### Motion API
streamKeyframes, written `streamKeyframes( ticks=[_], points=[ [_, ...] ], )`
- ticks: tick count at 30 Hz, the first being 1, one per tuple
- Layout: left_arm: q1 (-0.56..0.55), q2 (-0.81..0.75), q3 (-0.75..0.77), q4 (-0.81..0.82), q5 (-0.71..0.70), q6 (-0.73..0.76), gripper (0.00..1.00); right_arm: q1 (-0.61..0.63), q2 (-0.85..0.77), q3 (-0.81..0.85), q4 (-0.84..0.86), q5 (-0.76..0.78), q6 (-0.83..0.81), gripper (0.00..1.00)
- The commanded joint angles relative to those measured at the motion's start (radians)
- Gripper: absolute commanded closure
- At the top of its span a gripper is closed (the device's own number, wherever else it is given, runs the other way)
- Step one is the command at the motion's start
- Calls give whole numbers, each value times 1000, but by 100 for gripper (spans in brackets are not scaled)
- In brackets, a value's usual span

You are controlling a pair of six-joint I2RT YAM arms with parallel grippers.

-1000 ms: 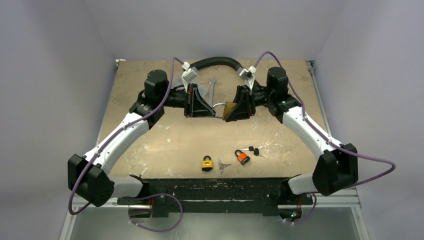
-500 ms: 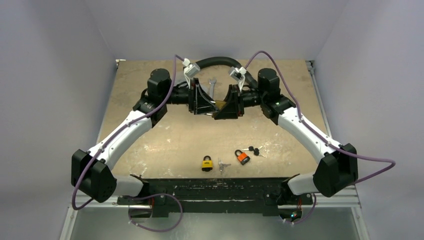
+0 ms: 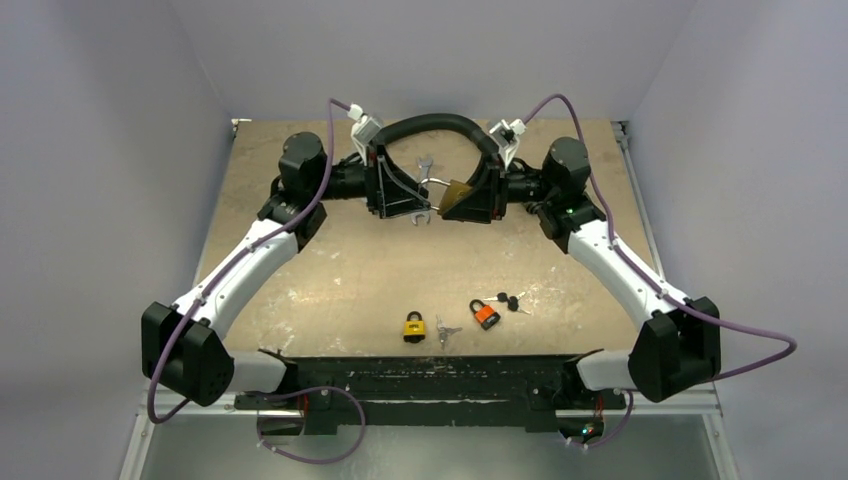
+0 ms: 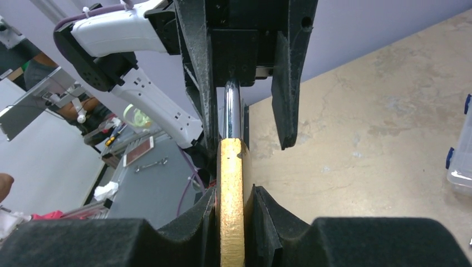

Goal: Lock with the key
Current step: Lock the lock.

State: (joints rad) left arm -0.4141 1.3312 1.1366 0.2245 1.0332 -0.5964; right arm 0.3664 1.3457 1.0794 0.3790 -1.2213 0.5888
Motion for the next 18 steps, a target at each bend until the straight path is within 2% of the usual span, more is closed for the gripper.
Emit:
streamKeyframes(
  ticks=[1,5,7,9,11,12,14,16,18],
  points=[
    [12,-28,0,104,-13,-72,49,9,-52,-4,173,-20,76,100],
    [12,-16,-32,203,-20,-161,50,9,-49,-22,226,9,125,100],
    [12,-14,-75,335,-17,-252,57,10,-46,-29,254,9,148,100],
    [12,-11,-105,457,-15,-320,77,10,-43,-35,281,9,172,100],
    [15,-11,-103,452,-19,-316,99,10,-38,-38,285,5,182,100],
    [19,-12,-97,438,-19,-308,100,10,-39,-38,285,1,185,91],
    [29,-14,-81,369,-24,-275,100,6,-42,-38,276,-20,173,62],
    [40,-20,-61,286,-25,-209,100,-2,-55,-37,218,-12,133,37],
    [52,-27,-55,231,-16,-180,100,-13,-72,-22,98,-2,39,30]
  ],
)
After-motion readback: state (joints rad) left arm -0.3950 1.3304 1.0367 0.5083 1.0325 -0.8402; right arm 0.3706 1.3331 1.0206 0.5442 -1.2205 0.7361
